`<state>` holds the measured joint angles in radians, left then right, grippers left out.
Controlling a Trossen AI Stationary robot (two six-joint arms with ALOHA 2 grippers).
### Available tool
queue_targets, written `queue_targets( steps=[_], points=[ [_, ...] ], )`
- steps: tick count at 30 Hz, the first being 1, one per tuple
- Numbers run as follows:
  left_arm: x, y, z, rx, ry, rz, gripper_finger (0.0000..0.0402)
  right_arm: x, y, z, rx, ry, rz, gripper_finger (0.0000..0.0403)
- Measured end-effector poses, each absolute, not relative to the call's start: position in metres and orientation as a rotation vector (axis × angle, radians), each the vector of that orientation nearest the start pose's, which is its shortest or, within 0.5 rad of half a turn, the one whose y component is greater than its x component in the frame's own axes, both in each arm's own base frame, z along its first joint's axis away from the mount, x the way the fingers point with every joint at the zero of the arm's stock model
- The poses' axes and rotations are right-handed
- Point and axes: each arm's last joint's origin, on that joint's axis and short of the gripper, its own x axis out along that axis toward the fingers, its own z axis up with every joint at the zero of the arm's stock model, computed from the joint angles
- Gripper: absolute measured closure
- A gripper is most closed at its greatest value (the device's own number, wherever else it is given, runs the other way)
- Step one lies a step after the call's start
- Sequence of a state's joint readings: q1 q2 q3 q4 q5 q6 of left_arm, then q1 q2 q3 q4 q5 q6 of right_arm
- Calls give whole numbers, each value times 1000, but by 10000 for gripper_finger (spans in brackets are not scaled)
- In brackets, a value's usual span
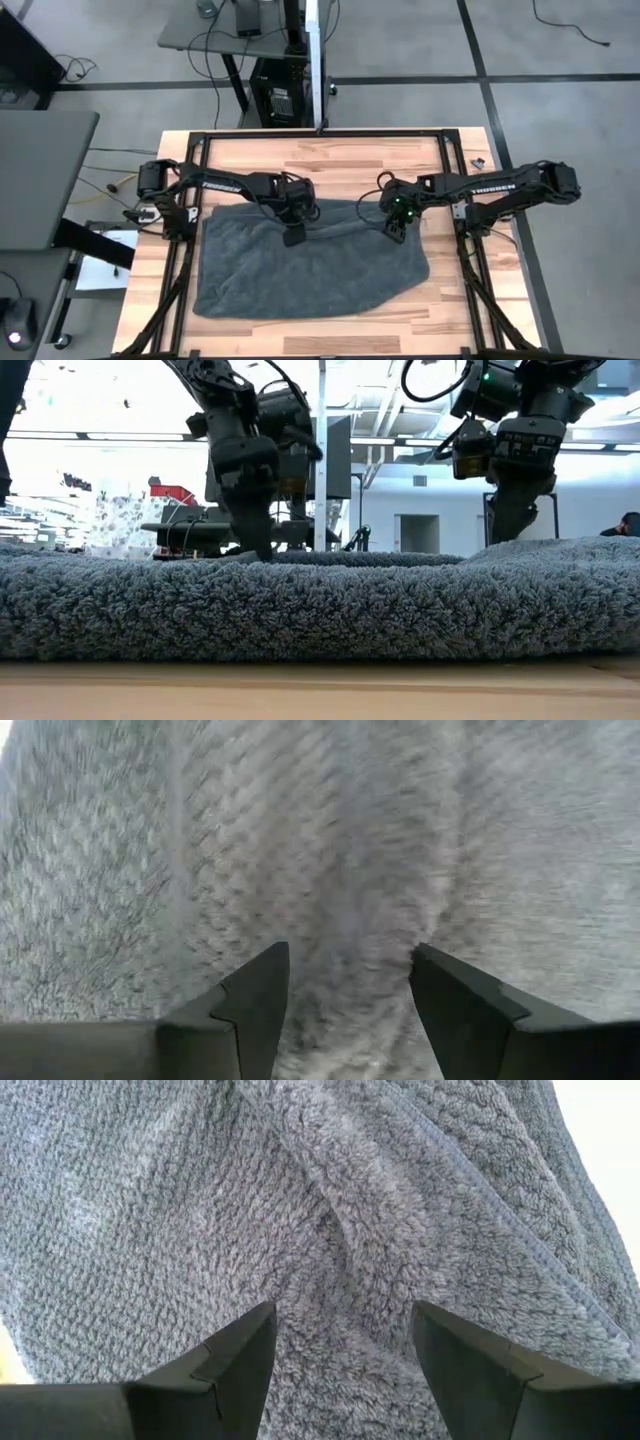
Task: Roll towel
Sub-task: Fold the black towel
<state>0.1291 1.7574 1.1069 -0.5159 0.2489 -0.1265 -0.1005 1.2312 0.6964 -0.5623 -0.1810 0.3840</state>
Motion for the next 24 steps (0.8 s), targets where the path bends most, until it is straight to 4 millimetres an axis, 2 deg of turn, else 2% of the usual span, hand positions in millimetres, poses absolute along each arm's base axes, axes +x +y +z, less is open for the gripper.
queue_targets(
  steps=[3, 7, 9, 11, 14, 16, 19, 21, 24],
  points=[
    [341, 37, 169, -350, 1139, -42, 212, 217, -16, 193, 500, 1095, -139, 179],
    [344, 25, 148, -427, 1223, -147, 214, 216, -16, 193, 505, 1097, -142, 179],
    [346, 20, 145, -460, 1250, -161, 228, 216, -16, 193, 506, 1098, -143, 179],
    [347, 17, 147, -474, 1270, -150, 263, 216, -16, 193, 506, 1097, -143, 179],
    [349, 18, 162, -461, 1266, -108, 348, 216, -16, 193, 506, 1098, -143, 179],
    [351, 24, 184, -430, 1225, -62, 386, 216, -16, 193, 506, 1096, -142, 179],
    [350, 35, 211, -318, 1183, 78, 384, 217, -18, 193, 508, 1091, -146, 179],
    [349, 42, 223, -203, 1160, 181, 381, 216, -18, 193, 510, 1091, -148, 179],
    [346, 55, 227, -100, 1160, 275, 381, 217, -18, 193, 510, 1087, -148, 179]
  ],
)
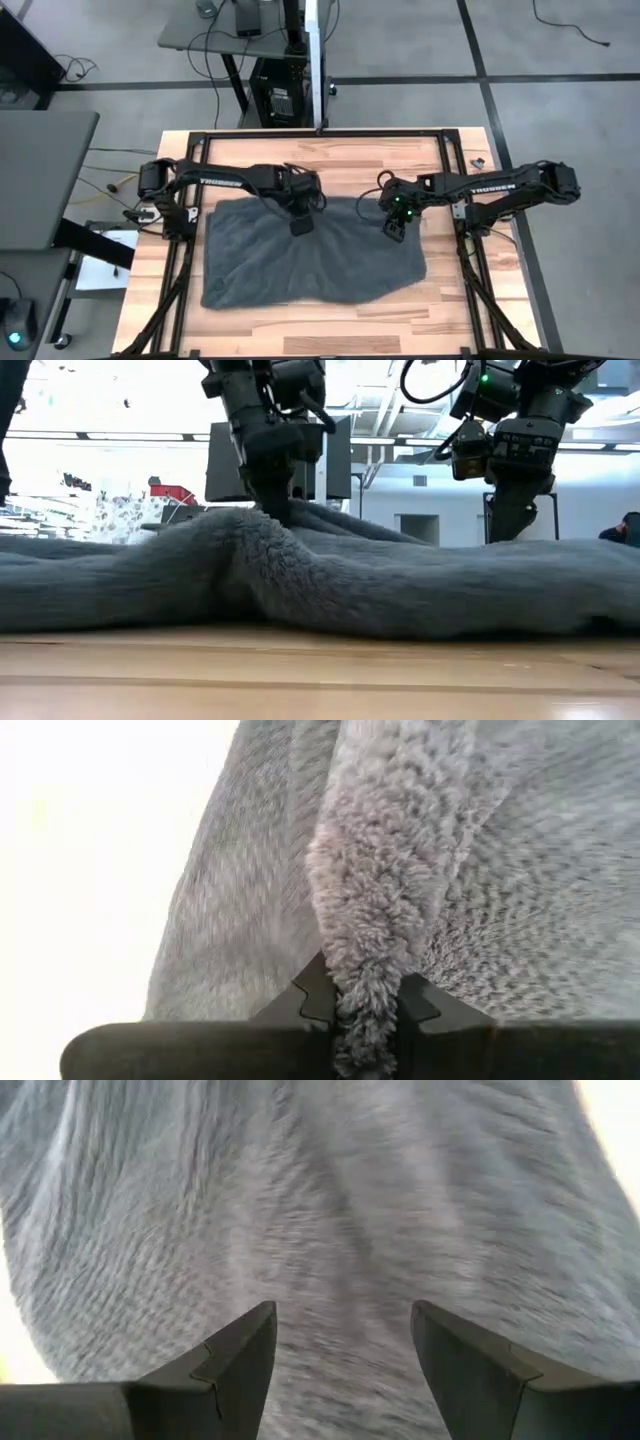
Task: Roll towel
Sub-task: Fold the black towel
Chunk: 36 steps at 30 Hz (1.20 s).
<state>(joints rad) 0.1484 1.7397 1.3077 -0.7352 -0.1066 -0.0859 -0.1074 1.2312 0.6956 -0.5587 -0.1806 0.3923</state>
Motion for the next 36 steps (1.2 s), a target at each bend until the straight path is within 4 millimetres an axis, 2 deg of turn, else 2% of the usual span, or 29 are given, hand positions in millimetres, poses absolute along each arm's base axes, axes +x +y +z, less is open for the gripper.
queue_targets(
  steps=[3, 6, 10, 12, 17, 19, 23, 25, 28, 32, 36],
  points=[
    [338, 65, 212, -122, 1248, 296, 384, 217, -18, 193, 522, 1091, -156, 179],
    [329, 66, 193, -170, 1369, 275, 381, 216, -18, 193, 527, 1095, -160, 179],
    [326, 65, 185, -192, 1429, 245, 359, 216, -20, 193, 495, 1089, -198, 179],
    [328, 65, 191, -205, 1422, 236, 343, 216, -22, 193, 480, 1085, -205, 179],
    [338, 67, 235, -213, 1249, 242, 302, 215, -29, 194, 495, 1074, -235, 179],
    [339, 68, 247, -209, 1217, 241, 285, 213, -32, 194, 497, 1082, -246, 179],
    [325, 65, 259, -253, 1279, 271, 251, 209, -40, 195, 516, 1083, -281, 179],
    [316, 58, 258, -266, 1356, 277, 242, 208, -40, 194, 518, 1093, -275, 179],
    [305, 38, 245, -251, 1428, 214, 241, 208, -28, 193, 471, 1125, -164, 179],
    [296, 9, 226, -315, 1396, 77, 243, 207, -2, 193, 434, 1172, -41, 180],
    [282, -7, 199, -311, 1451, 54, 244, 200, 29, 201, 566, 1176, -39, 183]
  ],
)
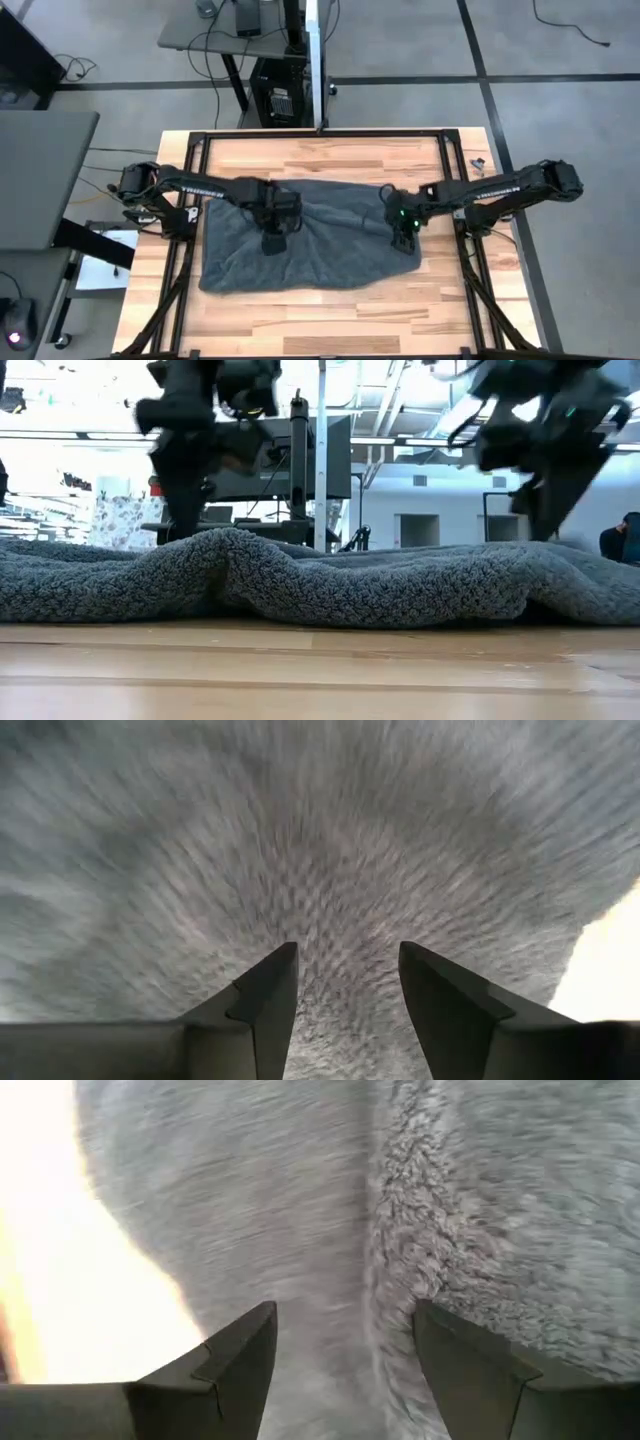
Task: Roll towel
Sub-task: Fold the black towel
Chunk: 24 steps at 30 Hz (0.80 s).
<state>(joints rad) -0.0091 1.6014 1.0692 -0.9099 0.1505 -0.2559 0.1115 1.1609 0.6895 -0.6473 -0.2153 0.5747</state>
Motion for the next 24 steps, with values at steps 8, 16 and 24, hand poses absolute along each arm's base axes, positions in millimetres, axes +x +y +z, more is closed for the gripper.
queue_targets(
  steps=[8, 16, 24],
  points=[
    [263, 1, 173, -180, 1543, -57, 244, 163, 69, 217, 1030, 1204, -399, 189],
    [273, 21, 174, -163, 1411, -111, 245, 146, 97, 182, 1016, 1269, -646, 189],
    [268, 21, 173, -199, 1459, -115, 245, 159, 103, 137, 942, 1245, -595, 192]
  ],
)
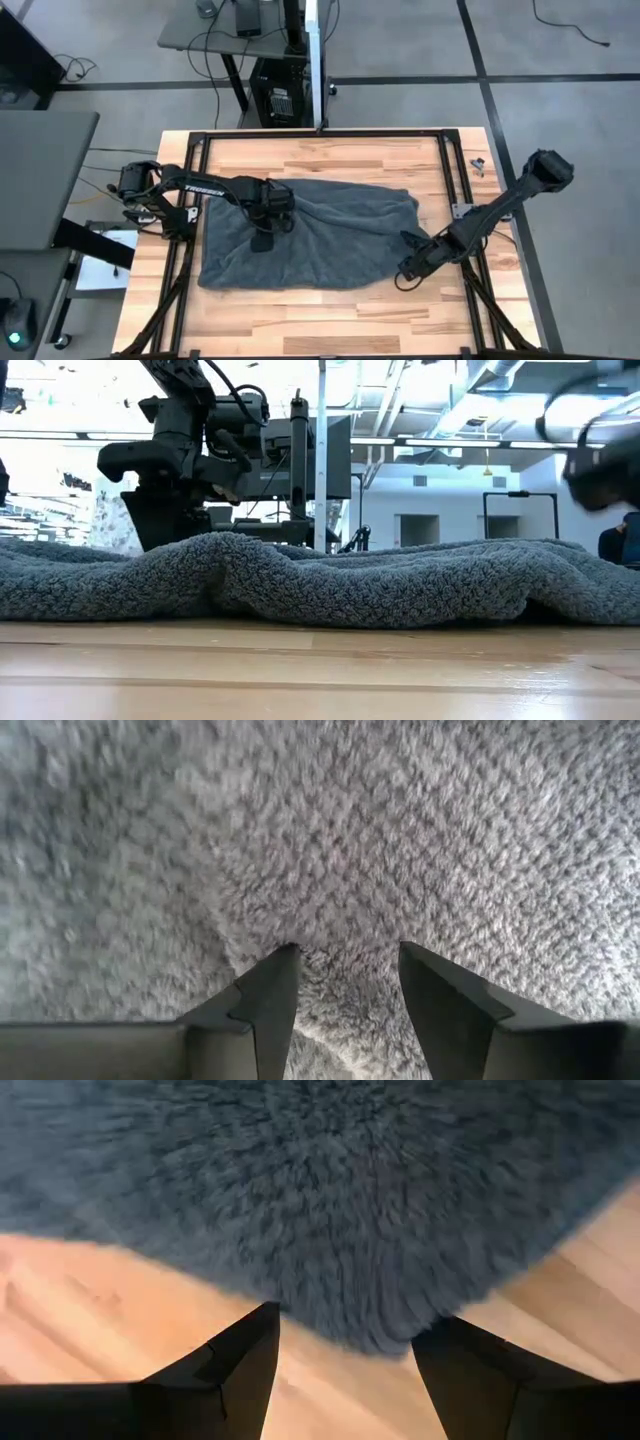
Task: Roll towel
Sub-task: Fold the black towel
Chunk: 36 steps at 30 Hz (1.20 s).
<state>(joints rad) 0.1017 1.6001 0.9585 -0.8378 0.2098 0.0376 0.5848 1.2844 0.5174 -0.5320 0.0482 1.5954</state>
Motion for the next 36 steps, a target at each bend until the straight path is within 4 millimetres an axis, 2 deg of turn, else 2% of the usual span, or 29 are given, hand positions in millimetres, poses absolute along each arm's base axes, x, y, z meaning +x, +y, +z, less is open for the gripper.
queue_targets(
  steps=[3, 8, 10, 13, 15, 16, 19, 22, 27, 32, 36],
  points=[
    [266, 21, 173, -243, 1481, -81, 245, 161, 107, 129, 925, 1218, -554, 198],
    [265, 19, 173, -307, 1499, -43, 245, 177, 115, 135, 875, 1057, -338, 210],
    [265, 18, 173, -315, 1499, -36, 245, 181, 116, 137, 898, 1028, -291, 229],
    [264, 17, 173, -333, 1515, -21, 245, 177, 115, 131, 929, 1051, -240, 302],
    [261, 16, 173, -343, 1545, -12, 245, 176, 119, 135, 960, 1051, -166, 369],
    [260, 15, 173, -344, 1563, -10, 245, 174, 122, 137, 966, 1056, -135, 383],
    [255, 14, 173, -334, 1613, 4, 245, 163, 127, 146, 971, 1083, -77, 395],
    [250, 13, 173, -321, 1667, 22, 245, 151, 130, 164, 1024, 1068, 14, 398],
    [246, 14, 173, -279, 1705, 67, 245, 122, 130, 189, 1120, 1152, 147, 400],
    [248, 15, 173, -259, 1693, 93, 245, 89, 121, 194, 1133, 1402, 136, 401],
    [248, 15, 173, -274, 1689, 119, 245, 83, 117, 196, 1159, 1424, 110, 401]
  ],
)
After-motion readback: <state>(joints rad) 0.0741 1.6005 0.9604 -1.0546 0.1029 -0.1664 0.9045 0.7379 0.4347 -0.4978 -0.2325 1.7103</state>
